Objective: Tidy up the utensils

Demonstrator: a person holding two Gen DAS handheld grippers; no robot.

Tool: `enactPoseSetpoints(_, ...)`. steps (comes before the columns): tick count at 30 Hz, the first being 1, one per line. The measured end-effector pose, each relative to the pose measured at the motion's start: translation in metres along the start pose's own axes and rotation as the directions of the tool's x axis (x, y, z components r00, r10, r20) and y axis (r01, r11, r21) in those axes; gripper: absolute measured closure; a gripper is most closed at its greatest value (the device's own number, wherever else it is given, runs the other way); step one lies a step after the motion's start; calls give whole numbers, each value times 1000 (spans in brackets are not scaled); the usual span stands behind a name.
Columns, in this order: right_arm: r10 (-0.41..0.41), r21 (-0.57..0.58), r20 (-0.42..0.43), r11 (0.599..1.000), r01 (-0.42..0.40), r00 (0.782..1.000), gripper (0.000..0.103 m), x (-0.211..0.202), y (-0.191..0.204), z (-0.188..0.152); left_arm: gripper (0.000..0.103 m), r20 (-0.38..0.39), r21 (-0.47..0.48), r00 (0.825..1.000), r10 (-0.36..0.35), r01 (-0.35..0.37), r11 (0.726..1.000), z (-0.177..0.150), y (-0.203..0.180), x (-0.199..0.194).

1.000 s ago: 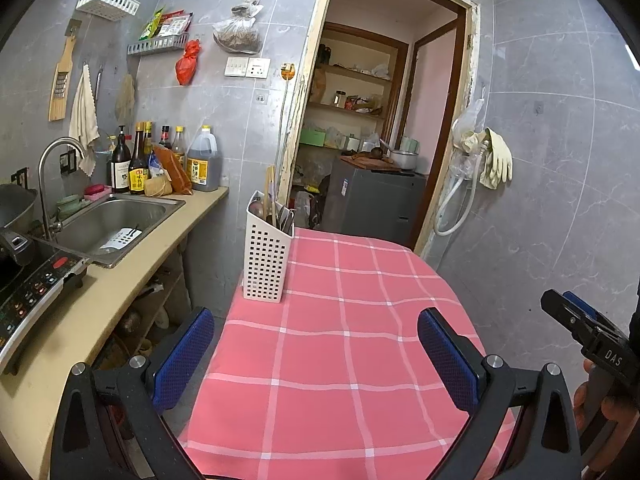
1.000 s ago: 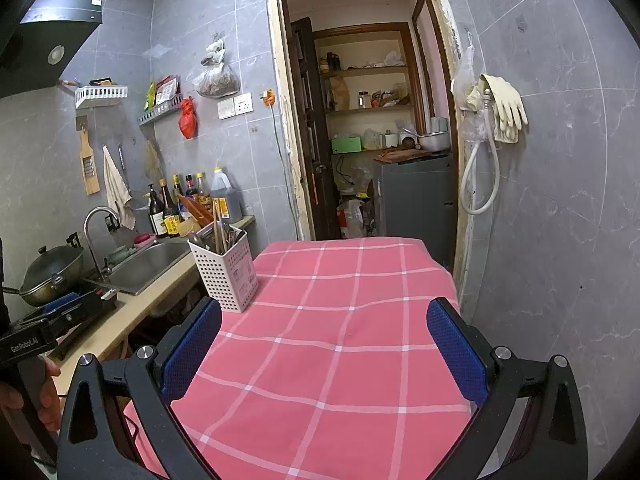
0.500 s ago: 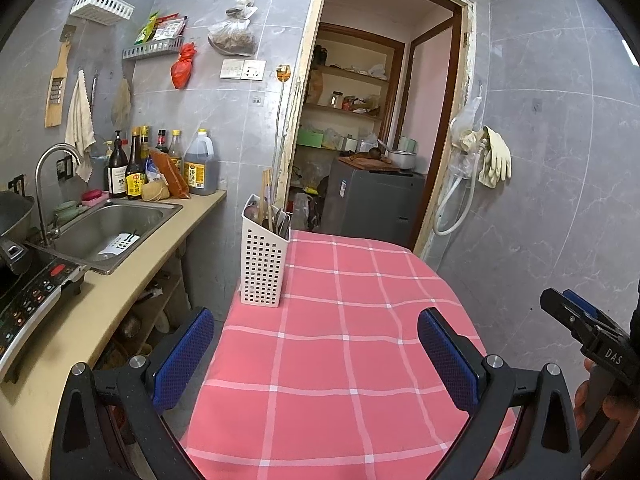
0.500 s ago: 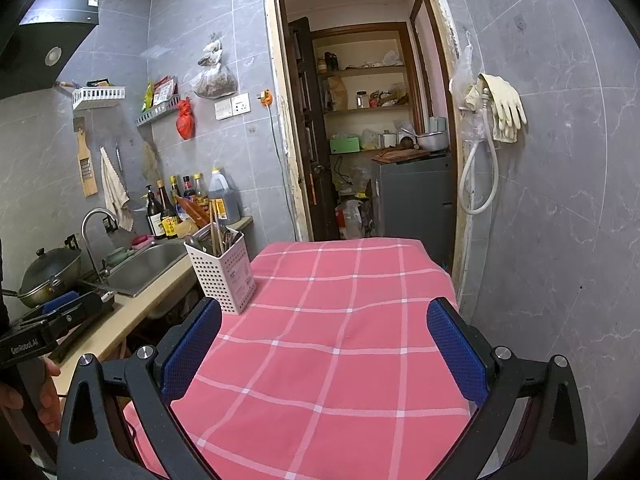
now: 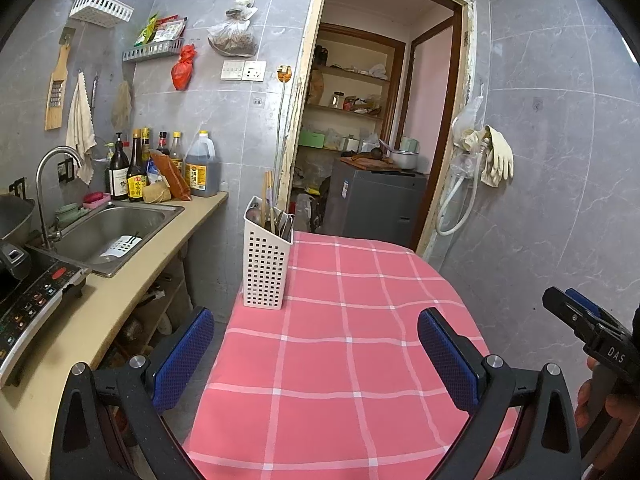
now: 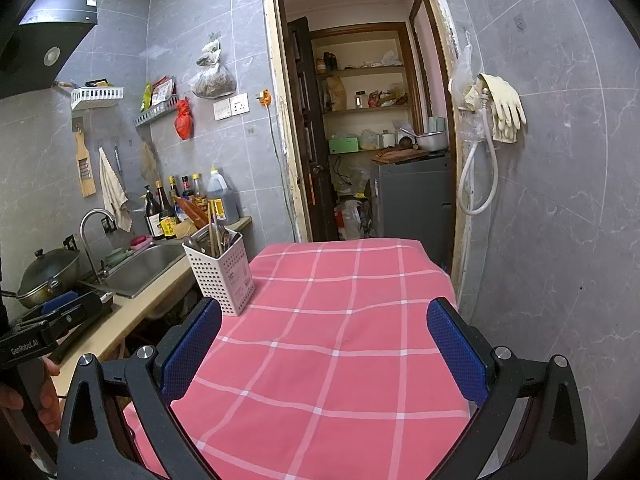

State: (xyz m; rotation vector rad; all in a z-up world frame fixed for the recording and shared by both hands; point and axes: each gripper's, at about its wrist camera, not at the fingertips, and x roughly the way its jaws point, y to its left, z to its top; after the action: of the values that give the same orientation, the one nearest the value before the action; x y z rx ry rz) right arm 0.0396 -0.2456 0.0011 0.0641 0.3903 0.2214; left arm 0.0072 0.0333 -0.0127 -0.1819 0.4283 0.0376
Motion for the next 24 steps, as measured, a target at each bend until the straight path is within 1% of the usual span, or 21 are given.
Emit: enactPoseSetpoints(24,-2,2,-2,1000,2,1000,2,3,-2,1,1,-3,2,1000,0,0,1000,0,0,1)
